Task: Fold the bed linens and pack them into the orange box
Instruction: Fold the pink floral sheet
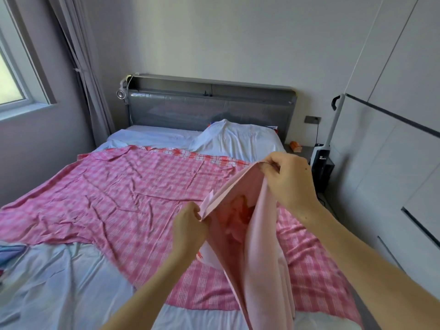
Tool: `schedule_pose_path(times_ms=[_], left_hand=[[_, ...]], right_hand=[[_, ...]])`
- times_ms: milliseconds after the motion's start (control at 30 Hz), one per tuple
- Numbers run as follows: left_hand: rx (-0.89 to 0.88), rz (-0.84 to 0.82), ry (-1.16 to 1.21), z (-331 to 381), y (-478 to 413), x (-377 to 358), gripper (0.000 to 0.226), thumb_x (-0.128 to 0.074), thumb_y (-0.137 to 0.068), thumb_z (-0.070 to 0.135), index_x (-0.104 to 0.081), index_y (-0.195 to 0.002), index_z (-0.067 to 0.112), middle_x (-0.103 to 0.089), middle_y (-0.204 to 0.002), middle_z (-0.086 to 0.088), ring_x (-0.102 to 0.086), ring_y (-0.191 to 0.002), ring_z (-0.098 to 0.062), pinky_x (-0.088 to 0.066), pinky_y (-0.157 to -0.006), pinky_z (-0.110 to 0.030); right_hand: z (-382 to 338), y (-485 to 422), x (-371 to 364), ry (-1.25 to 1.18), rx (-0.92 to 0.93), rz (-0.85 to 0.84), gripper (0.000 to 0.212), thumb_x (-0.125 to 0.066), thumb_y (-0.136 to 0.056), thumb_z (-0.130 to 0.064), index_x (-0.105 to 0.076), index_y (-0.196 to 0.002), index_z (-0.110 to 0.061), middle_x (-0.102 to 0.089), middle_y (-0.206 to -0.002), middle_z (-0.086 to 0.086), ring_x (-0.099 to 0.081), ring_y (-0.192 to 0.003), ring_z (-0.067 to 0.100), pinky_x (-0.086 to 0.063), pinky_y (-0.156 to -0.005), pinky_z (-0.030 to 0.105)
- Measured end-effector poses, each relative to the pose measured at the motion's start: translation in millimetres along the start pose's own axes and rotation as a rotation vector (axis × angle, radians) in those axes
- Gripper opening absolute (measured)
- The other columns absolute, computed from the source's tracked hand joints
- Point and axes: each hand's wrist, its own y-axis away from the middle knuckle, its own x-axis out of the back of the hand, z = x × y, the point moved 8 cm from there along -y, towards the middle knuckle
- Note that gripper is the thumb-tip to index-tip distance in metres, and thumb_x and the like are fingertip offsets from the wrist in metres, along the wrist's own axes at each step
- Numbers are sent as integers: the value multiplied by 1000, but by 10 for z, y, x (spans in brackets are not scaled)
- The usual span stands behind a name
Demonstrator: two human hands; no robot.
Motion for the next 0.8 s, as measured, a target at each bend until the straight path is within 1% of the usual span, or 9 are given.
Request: schedule_pose_path(times_ms=[67, 133, 200, 333, 400, 467, 567, 700, 800], left_hand=[[38, -7, -7, -307, 20, 12, 11, -61, -75, 6, -54, -68, 10, -54, -58, 0, -48, -55, -20, -32, -47, -27], [65, -45, -38, -579, -26, -24, 27, -57, -80, 4, -49, -56, 13, -48, -50, 2, -42, -49, -16, -25, -44, -25], [124, -111, -11, -874, -103, -76, 31, -57, -85, 7, -50, -55, 10, -45, -50, 3, -37, -49, -14, -23, -44, -26], [141, -171, 59, -1269, -221, -72, 38, -59, -88, 9, -46, -52, 14, -37, -49, 6, -35, -55, -18, -25, -50, -30], [144, -113, 54, -1325, -304, 78, 34, -58, -89, 10, -49, -56, 11, -41, -51, 0, -40, -61, -20, -26, -52, -33], [172, -7, 57, -1314, -430, 357, 24, -52, -92, 10, -55, -68, 5, -53, -64, -12, -47, -70, -24, -30, -58, -35], [130, 129, 51, -1243, -648, 909, 24, -47, -95, 12, -60, -83, -4, -59, -81, -22, -53, -78, -31, -36, -67, -38], [-15, 178, -13, -900, -682, 1667, 31, -48, -95, 13, -51, -68, -1, -46, -62, -13, -42, -66, -25, -25, -56, -35], [-65, 173, 42, -603, -556, 2231, 26, -54, -89, 10, -55, -67, -2, -42, -57, -4, -37, -63, -19, -27, -55, -31]], right_hand=[[-36, -65, 100, 2, -13, 54, 22, -61, -89, -10, -63, -70, 2, -61, -59, 9, -55, -58, 22, -40, -56, 25], [-72, -102, 212, 7, -19, 101, 18, -61, -89, -10, -67, -76, 1, -64, -65, 9, -57, -62, 22, -40, -56, 23], [-98, -111, 323, -5, -23, 138, 16, -60, -90, -9, -69, -81, 0, -63, -68, 5, -57, -65, 18, -40, -59, 17], [-51, -37, 508, -49, -45, 192, 14, -57, -91, -9, -70, -87, -4, -65, -75, 1, -58, -70, 10, -45, -66, 18], [43, 30, 507, -41, -73, 188, 15, -56, -92, -10, -68, -86, -5, -62, -71, -4, -56, -68, 8, -44, -65, 19], [159, 120, 450, -30, -101, 171, 17, -54, -93, -12, -65, -84, -3, -59, -68, -6, -56, -68, 13, -44, -66, 26], [256, 297, 339, -3, -105, 142, 19, -52, -95, -13, -61, -84, 0, -60, -71, 5, -56, -69, 20, -45, -66, 29], [235, 527, 330, -28, -97, 64, 20, -51, -96, -12, -58, -82, 0, -56, -67, 6, -49, -60, 15, -37, -55, 11], [209, 649, 391, -84, -130, -48, 24, -52, -96, -18, -61, -84, 1, -61, -73, 17, -51, -64, 20, -39, -59, 21]])
